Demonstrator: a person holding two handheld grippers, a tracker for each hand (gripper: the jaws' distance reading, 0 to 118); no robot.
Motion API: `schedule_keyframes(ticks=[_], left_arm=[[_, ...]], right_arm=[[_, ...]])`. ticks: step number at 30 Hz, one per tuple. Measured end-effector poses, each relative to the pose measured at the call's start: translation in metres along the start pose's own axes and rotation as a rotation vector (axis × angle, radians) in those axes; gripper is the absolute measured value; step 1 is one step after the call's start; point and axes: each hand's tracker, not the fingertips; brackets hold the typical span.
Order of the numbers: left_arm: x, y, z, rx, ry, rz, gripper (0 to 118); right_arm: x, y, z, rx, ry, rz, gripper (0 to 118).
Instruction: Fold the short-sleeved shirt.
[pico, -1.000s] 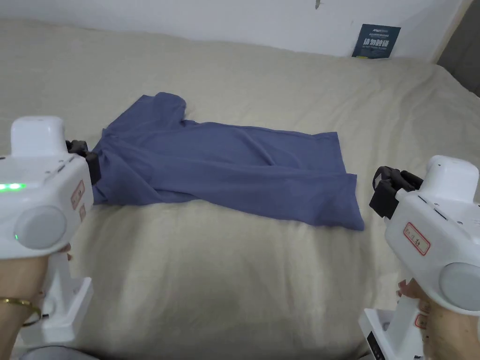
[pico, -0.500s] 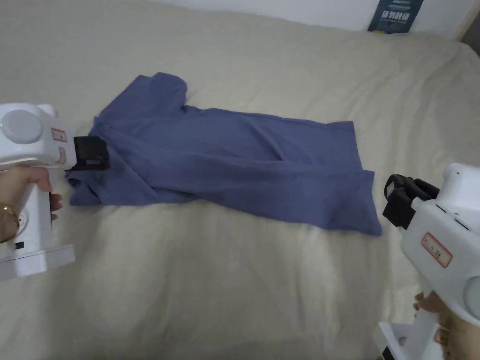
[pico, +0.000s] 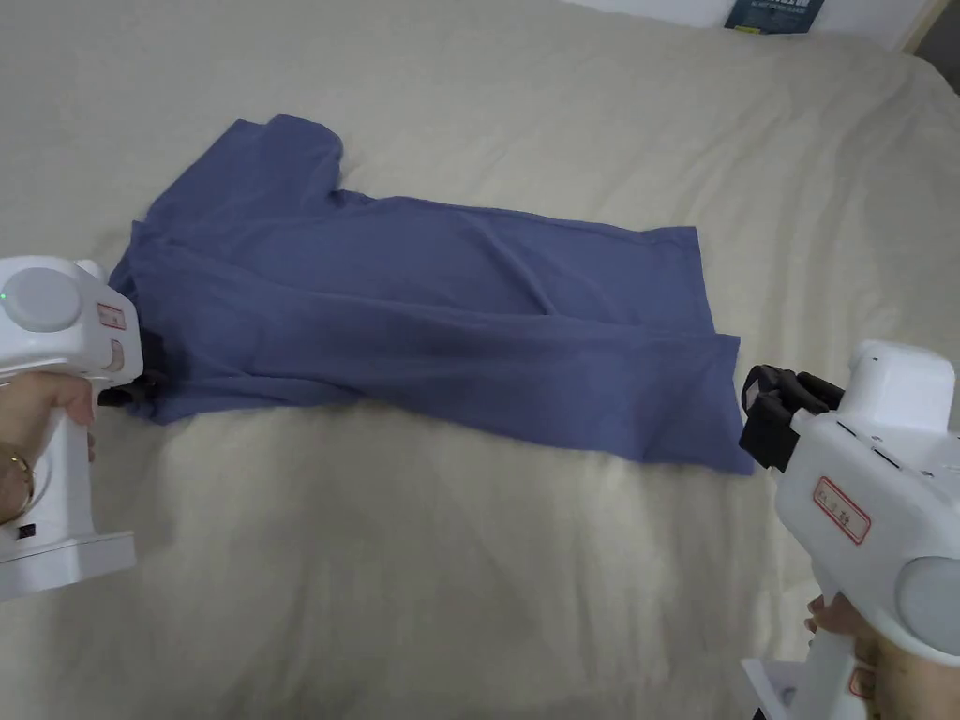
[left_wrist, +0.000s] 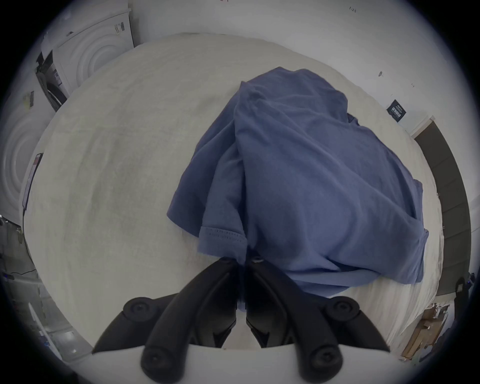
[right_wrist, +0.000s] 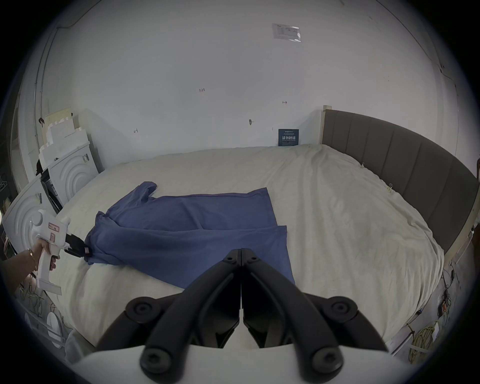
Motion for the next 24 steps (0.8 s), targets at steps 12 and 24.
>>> schedule_keyframes(ticks=[12,24], left_arm=[[0.003,0.001,0.063,0.18,-0.072,-0.029,3],[-0.001,-0.013,0.051,0.147,-0.046,0.007,3]], right_arm=[[0.033,0.042,-0.095,-0.397,-0.006,0.015,118],[0.071,0.0,-0.159,-0.64,-0.108,-0.177,90]])
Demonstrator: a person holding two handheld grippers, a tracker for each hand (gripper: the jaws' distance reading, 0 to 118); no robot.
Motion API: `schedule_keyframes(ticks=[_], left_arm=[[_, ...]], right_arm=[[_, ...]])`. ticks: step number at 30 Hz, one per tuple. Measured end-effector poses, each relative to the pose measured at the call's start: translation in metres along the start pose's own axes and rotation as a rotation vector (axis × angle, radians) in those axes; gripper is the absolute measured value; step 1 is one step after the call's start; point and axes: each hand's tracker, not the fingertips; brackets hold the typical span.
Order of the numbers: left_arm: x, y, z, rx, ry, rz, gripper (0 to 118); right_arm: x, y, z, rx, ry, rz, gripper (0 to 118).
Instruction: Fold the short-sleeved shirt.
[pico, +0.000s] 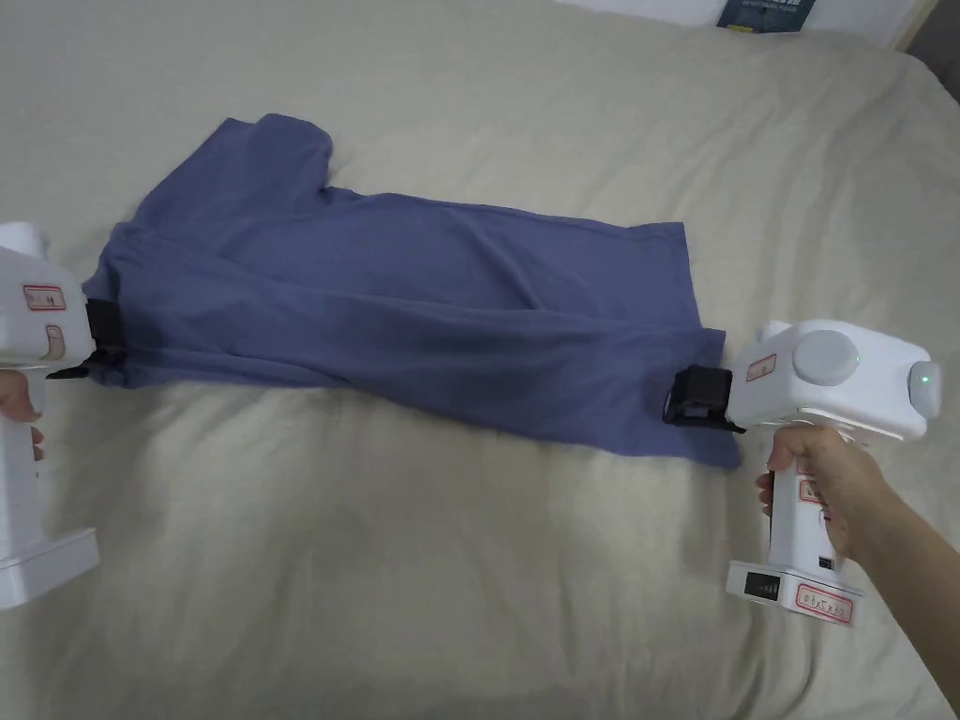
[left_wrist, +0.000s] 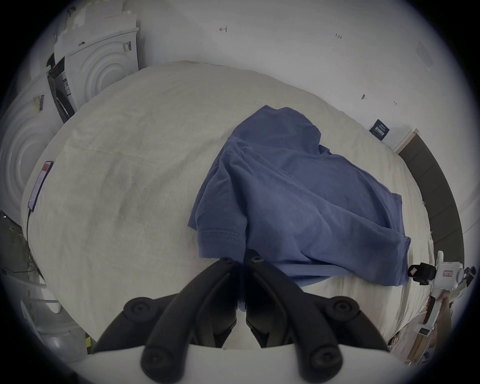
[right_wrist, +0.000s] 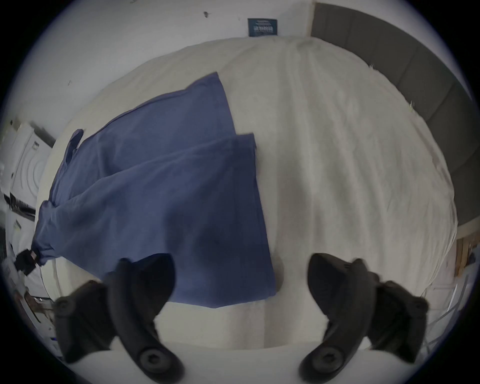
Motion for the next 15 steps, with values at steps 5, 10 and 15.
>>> schedule_keyframes(ticks=[5,10,15], left_arm=[[0.001,-0.001,-0.004,-0.006,0.013,0.001,3],[0.001,-0.002,-0.008,-0.016,0.024,0.011,3],[0.002,-0.003,-0.005,-0.014,0.025,0.018,3]], right_arm=[[0.002,-0.008,-0.006,-0.005,-0.017,0.024,69],[0.0,-0.008,0.0,0.003,-0.063,0.094,25],[0.009,0.002,0.018,-0.001,0.019,0.044,8]])
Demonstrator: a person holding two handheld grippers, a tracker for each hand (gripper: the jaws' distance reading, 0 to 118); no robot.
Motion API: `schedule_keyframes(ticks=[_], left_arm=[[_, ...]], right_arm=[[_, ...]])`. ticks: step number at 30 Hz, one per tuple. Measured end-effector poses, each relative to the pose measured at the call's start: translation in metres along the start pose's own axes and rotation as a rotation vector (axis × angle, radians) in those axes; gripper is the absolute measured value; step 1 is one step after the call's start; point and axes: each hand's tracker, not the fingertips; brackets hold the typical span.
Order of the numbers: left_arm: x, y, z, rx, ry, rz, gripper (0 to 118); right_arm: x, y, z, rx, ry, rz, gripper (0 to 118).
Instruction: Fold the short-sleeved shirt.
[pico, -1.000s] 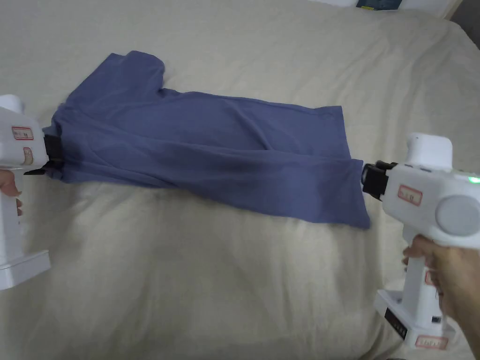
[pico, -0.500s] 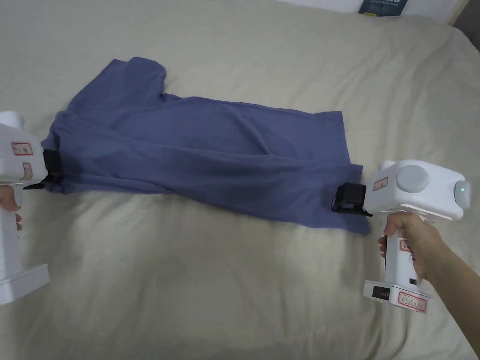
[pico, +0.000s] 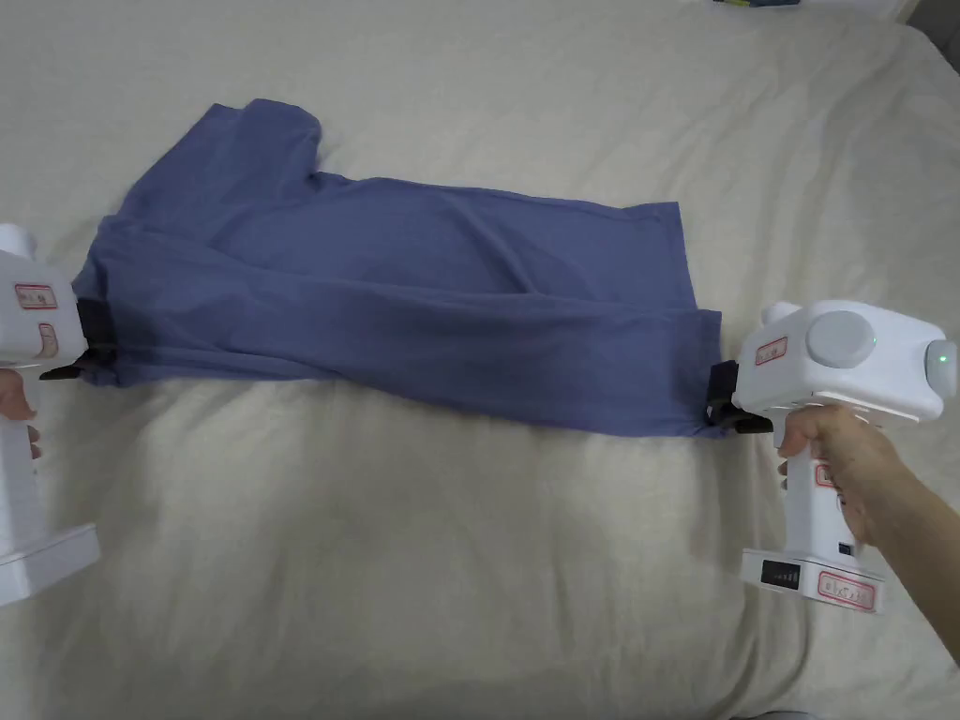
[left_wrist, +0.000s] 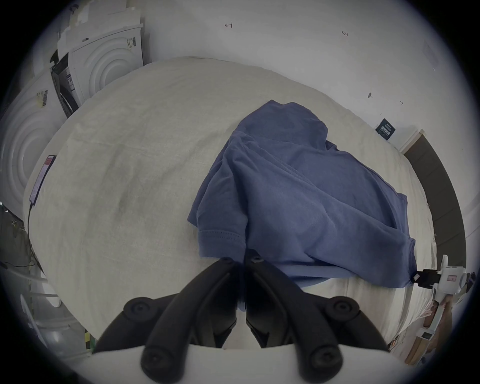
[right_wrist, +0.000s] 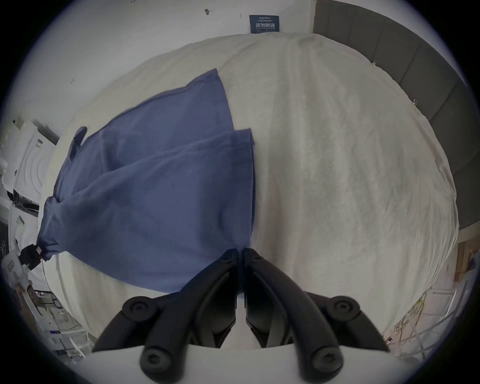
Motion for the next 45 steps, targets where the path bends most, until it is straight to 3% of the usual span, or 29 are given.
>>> schedule_keyframes(ticks=[13,19,27,28,29,30,31,32,33,34,37,42,45], left_arm=[[-0.024,-0.003,0.069,0.046,-0.071,-0.016,3],[-0.059,-0.073,0.086,0.0,-0.094,-0.037,3],[-0.078,-0.163,0.07,-0.093,-0.055,0.078,4],[-0.078,-0.165,0.071,-0.087,-0.055,0.085,7],[-0.077,-0.163,0.073,-0.077,-0.043,0.09,29],[-0.075,-0.16,0.075,-0.073,-0.002,0.08,58],[-0.076,-0.157,0.078,-0.057,0.038,0.056,85],[-0.077,-0.152,0.084,-0.014,0.039,0.046,102],[-0.077,-0.146,0.095,0.05,0.041,0.038,103],[-0.076,-0.14,0.103,0.101,0.051,0.031,103],[-0.063,-0.117,0.131,0.245,0.083,-0.002,104],[-0.01,-0.109,0.17,0.561,0.133,-0.112,107],[0.018,-0.115,0.178,0.682,0.148,-0.188,107]], right_arm=[[0.024,-0.01,0.094,0.092,0.068,0.108,8],[0.052,-0.067,0.102,0.072,0.075,0.105,8],[0.061,-0.137,0.061,-0.024,0.025,0.092,8],[0.061,-0.14,0.061,-0.023,0.025,0.092,8],[0.061,-0.143,0.062,-0.013,0.025,0.092,9],[0.06,-0.142,0.065,-0.006,0.027,0.096,11],[0.059,-0.14,0.072,0.008,0.028,0.101,24],[0.058,-0.139,0.081,0.036,0.021,0.113,62],[0.056,-0.137,0.09,0.075,0.005,0.14,95],[0.053,-0.134,0.098,0.116,-0.02,0.159,116],[0.043,-0.126,0.137,0.357,-0.052,0.179,118],[0.011,-0.129,0.189,0.705,0.045,0.122,118],[-0.013,-0.142,0.202,0.865,0.065,0.161,118]])
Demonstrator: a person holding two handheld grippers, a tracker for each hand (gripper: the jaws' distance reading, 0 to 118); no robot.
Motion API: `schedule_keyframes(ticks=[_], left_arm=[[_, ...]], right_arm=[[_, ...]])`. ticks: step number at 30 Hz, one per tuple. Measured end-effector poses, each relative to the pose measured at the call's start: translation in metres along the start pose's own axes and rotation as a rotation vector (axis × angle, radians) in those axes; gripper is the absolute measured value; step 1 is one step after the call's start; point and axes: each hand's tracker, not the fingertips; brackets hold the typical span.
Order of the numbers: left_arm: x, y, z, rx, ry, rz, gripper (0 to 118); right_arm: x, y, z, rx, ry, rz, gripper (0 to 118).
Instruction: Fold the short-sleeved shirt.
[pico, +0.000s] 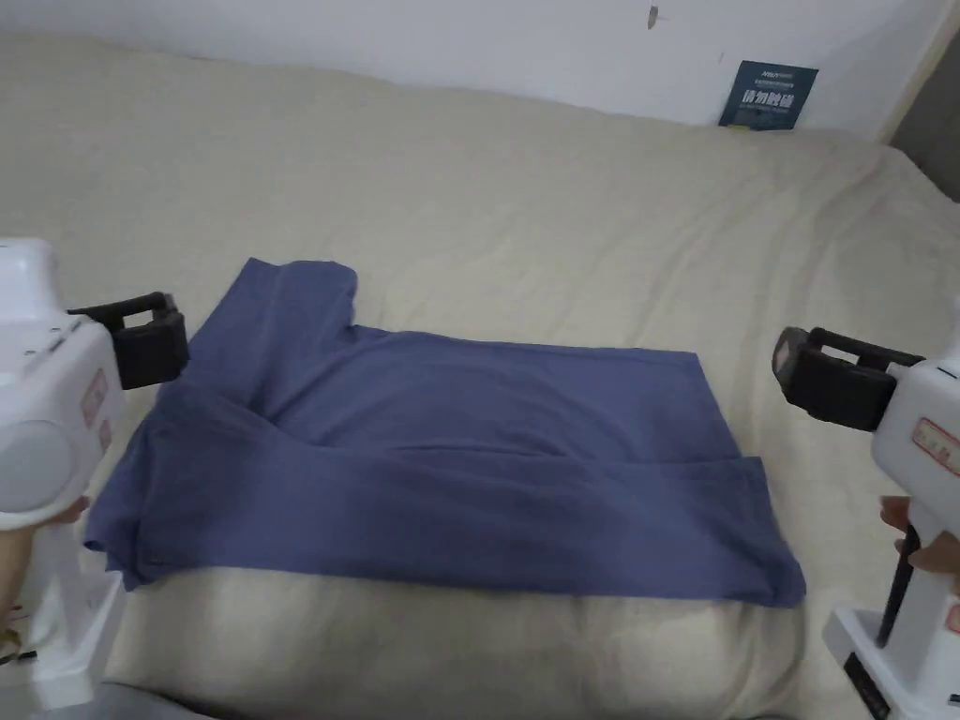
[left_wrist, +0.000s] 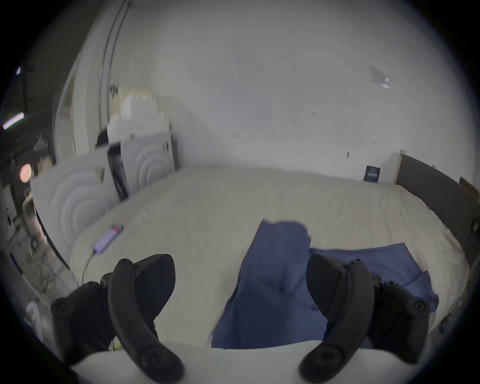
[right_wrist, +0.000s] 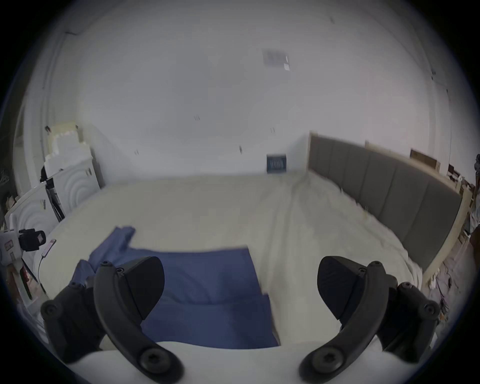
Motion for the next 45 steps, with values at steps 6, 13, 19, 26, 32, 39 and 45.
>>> schedule_keyframes(ticks=[6,13,19,26,32,39,45], left_arm=[[0.031,-0.004,0.014,0.092,-0.055,-0.083,93],[0.033,-0.014,0.011,0.074,-0.106,-0.037,2],[0.033,-0.016,-0.003,0.021,-0.145,-0.024,0],[0.02,0.004,-0.049,-0.065,-0.153,-0.045,0],[0.005,0.035,-0.134,-0.255,-0.164,-0.002,5],[-0.009,0.043,-0.241,-0.525,-0.154,0.052,101],[-0.005,0.014,-0.308,-0.73,-0.121,0.071,102]], right_arm=[[-0.038,-0.014,0.009,0.1,0.016,0.054,118],[-0.047,-0.021,-0.002,0.061,0.03,-0.04,23],[-0.045,-0.019,-0.017,0.025,0.057,-0.035,3],[-0.045,-0.01,-0.027,0.031,0.043,-0.098,3],[-0.047,0.0,-0.047,0.004,0.039,-0.128,3],[-0.054,0.0,-0.079,-0.059,0.026,-0.111,3],[-0.058,-0.007,-0.103,-0.124,0.003,-0.087,3]])
